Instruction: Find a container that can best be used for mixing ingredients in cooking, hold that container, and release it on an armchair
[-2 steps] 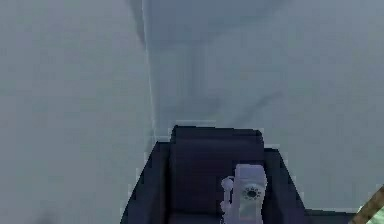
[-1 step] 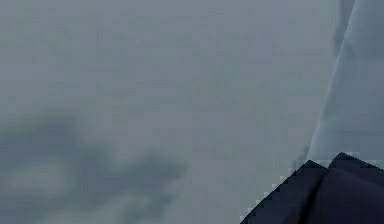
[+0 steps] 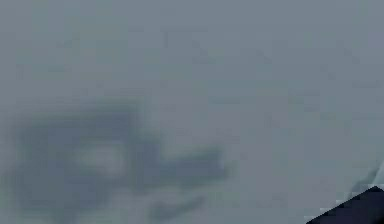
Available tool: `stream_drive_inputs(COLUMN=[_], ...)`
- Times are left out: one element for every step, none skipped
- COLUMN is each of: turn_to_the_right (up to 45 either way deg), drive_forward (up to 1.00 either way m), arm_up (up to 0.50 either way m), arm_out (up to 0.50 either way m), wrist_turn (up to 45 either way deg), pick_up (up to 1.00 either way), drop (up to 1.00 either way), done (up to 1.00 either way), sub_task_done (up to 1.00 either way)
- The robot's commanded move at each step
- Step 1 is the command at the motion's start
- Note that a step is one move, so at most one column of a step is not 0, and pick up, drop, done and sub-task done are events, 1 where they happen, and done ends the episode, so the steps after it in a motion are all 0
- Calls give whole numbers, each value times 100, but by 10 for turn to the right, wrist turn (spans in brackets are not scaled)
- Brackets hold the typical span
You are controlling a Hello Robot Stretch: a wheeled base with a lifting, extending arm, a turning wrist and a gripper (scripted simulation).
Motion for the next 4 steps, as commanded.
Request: stream_drive_inputs(turn_to_the_right=[-30,0,0,0], drive_forward=[0,0,0,0], arm_up=[0,0,0,0], arm_out=[0,38,0,0], wrist_turn=[0,0,450,210], pick_up=[0,0,0,0], drop=[0,0,0,0], done=[0,0,0,0], sub_task_done=[0,0,0,0])
